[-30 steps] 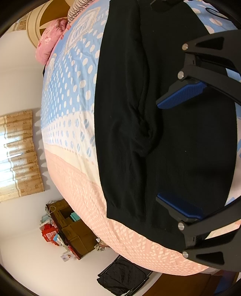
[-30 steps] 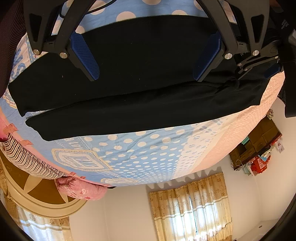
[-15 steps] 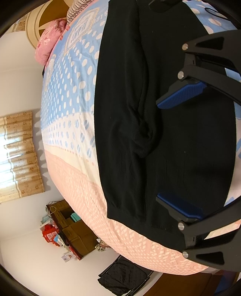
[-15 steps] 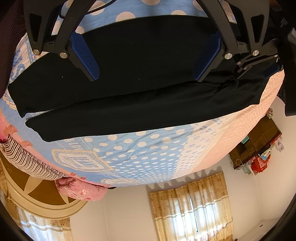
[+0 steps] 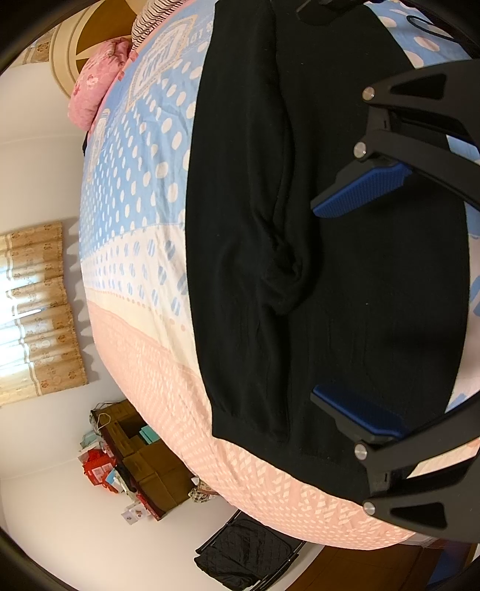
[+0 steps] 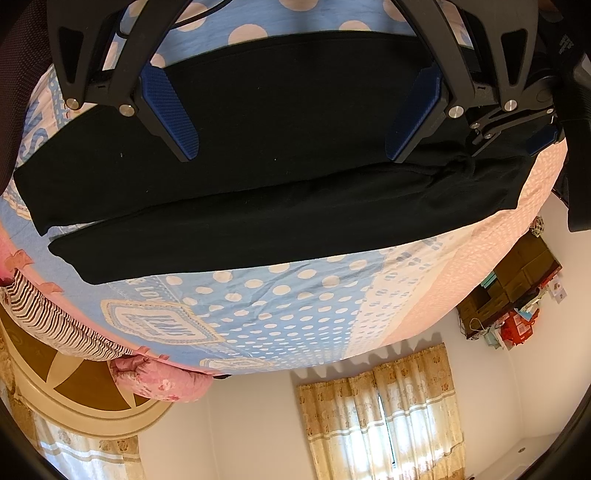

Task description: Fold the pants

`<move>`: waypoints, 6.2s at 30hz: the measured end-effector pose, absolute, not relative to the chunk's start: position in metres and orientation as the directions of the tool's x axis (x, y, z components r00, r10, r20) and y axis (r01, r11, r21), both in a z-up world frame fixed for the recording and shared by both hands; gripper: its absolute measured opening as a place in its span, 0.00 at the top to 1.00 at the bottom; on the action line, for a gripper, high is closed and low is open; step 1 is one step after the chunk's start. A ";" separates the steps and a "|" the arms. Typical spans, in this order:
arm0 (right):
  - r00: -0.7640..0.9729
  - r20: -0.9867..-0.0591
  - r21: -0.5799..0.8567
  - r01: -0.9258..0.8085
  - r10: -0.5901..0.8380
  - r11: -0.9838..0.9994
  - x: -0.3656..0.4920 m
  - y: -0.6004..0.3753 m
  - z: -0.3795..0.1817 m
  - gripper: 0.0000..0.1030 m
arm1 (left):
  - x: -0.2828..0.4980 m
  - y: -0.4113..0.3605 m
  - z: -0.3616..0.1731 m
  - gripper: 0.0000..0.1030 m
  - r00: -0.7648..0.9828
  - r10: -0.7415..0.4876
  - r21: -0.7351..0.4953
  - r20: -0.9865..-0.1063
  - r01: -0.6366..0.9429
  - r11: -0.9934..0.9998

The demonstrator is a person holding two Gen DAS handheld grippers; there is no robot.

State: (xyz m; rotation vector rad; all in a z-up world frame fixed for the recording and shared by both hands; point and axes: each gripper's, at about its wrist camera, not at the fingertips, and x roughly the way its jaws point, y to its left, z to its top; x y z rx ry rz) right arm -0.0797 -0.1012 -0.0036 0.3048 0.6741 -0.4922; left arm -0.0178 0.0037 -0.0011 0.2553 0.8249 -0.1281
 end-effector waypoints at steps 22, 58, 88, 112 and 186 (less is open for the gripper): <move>0.673 -0.660 0.119 0.533 -0.335 0.838 -0.080 -0.101 -0.005 0.01 | -0.016 0.003 -0.003 0.09 0.667 -0.016 0.170 -0.745 0.213 0.962; 0.572 -0.815 0.054 -0.085 0.093 0.995 0.198 -0.118 -0.045 0.34 | 0.154 0.093 -0.035 0.04 0.520 0.088 0.117 -0.850 0.022 0.993; 0.705 -0.704 -0.184 -0.296 0.084 0.937 0.035 -0.003 -0.046 0.95 | 0.134 0.139 0.010 0.00 0.539 -0.158 -0.161 -0.828 0.040 0.986; 0.754 -0.614 0.199 -0.136 0.232 0.970 0.009 -0.050 -0.039 0.98 | 0.133 0.178 -0.020 0.91 0.523 -0.298 -0.400 -0.798 -0.091 0.912; 0.722 -0.692 0.311 0.280 0.015 0.908 -0.083 -0.134 -0.093 0.97 | -0.030 0.229 -0.004 0.39 0.703 0.064 0.011 -0.708 -0.079 0.997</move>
